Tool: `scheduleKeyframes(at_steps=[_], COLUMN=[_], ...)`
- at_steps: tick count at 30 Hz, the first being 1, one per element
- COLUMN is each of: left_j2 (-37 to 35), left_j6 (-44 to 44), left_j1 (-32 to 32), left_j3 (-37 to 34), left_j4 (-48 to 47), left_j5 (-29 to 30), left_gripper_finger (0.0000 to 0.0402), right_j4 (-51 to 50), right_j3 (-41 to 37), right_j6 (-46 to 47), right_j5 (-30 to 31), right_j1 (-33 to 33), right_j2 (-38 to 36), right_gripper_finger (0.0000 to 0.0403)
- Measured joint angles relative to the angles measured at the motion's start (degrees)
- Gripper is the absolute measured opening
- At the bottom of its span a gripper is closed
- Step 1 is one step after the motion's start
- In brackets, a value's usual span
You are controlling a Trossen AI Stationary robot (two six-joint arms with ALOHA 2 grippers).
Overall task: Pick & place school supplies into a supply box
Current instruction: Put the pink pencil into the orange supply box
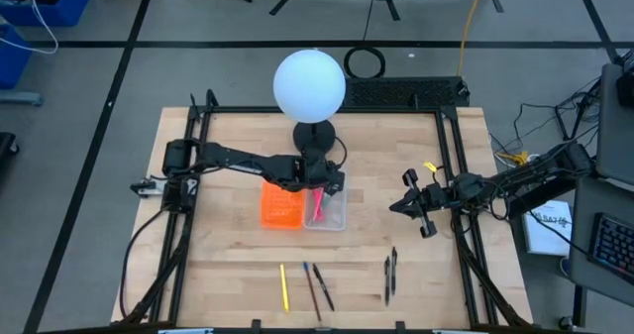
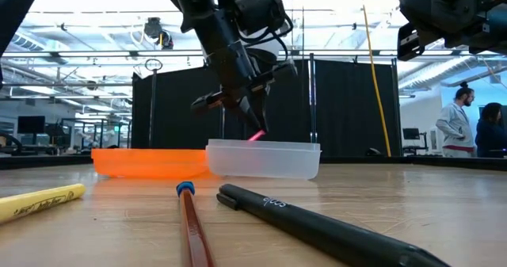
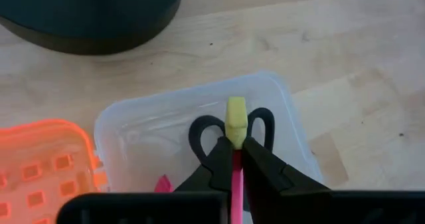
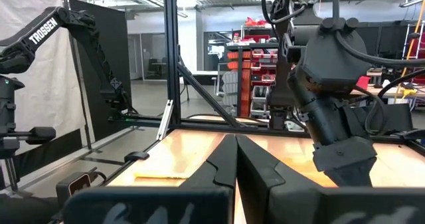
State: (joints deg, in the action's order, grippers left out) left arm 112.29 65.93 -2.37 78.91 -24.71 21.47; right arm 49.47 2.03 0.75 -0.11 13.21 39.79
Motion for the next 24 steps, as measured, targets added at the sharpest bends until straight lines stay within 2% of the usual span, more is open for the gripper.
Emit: scheduleKeyframes(at_steps=[5,15,24], left_j2=[0.3,0.6,-0.5], left_j6=[0.2,-0.5,-6.6], left_j1=[0.0,-0.3,-0.7], left_j3=[0.0,0.0,0.0], left_j4=[-0.5,-0.8,-1.0], left_j5=[-2.5,-4.0,-9.4], left_gripper_finger=[0.0013,0.0072,0.0103], right_j4=[0.0,0.0,0.0], right_j3=[0.0,0.0,0.0], right_j6=[0.0,0.0,0.1], right_j5=[0.0,0.0,-0.1], right_j1=[0.0,0.0,0.0], right_j2=[0.0,0.0,0.0], right_gripper_finger=[0.0000,0.0000,0.0000])
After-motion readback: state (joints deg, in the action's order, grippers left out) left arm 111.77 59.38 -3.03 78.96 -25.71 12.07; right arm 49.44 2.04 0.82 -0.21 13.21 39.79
